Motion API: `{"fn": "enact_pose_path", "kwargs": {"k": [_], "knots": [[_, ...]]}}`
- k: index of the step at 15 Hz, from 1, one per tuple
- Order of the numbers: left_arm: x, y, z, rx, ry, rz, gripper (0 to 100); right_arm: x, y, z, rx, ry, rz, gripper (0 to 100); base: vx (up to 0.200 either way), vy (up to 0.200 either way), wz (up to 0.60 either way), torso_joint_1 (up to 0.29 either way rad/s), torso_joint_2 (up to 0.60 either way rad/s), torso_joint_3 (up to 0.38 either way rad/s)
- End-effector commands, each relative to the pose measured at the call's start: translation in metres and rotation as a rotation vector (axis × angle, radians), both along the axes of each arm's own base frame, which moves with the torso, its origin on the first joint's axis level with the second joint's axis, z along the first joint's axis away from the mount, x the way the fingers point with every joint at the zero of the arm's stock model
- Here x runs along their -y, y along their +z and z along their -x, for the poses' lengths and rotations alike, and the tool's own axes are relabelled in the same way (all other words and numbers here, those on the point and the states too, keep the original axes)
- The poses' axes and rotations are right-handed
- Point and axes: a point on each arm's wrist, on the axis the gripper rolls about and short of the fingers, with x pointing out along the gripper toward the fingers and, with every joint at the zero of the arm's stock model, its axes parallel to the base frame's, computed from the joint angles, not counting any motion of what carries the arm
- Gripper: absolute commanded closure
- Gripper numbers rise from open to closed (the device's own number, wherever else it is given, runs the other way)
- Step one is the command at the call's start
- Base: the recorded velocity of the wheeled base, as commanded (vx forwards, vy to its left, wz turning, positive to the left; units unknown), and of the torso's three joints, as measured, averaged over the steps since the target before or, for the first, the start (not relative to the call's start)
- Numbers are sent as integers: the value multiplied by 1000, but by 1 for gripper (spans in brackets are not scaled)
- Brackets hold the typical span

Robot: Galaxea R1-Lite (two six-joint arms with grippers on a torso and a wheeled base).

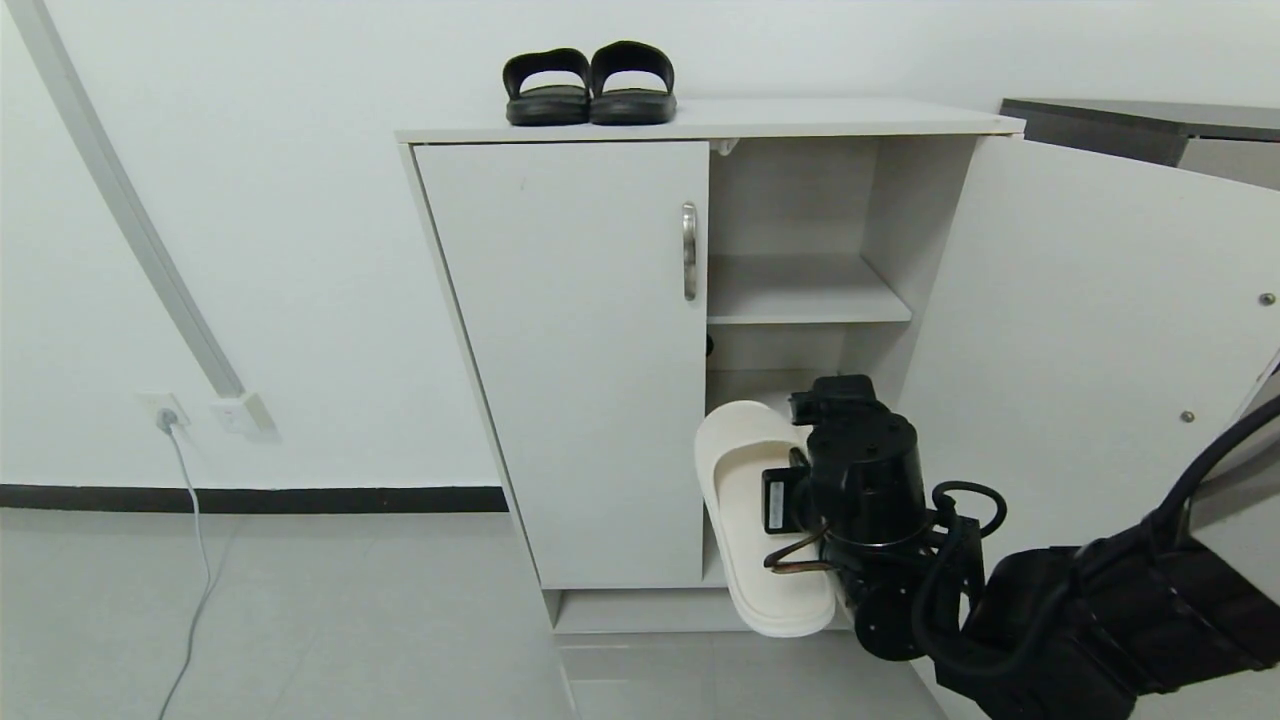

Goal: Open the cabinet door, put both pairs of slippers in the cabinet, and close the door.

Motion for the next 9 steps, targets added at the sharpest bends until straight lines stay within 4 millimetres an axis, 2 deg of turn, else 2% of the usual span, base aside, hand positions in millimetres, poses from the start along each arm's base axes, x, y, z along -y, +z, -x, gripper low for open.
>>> {"fn": "enact_pose_path", "kwargs": {"k": [1,8,9], "knots": [[0,0,0,-3,0,0,100,-10,-3,-10,-6,-51,-22,100,0,0,0,0,0,0],[0,0,0,-2,0,0,100,-12,-11,-13,-38,-66,-14,100,0,-200,0,0,3,3],[0,0,0,-1,0,3,100,-13,-17,-13,-48,-65,-3,100,0,-200,0,2,-7,2]]}}
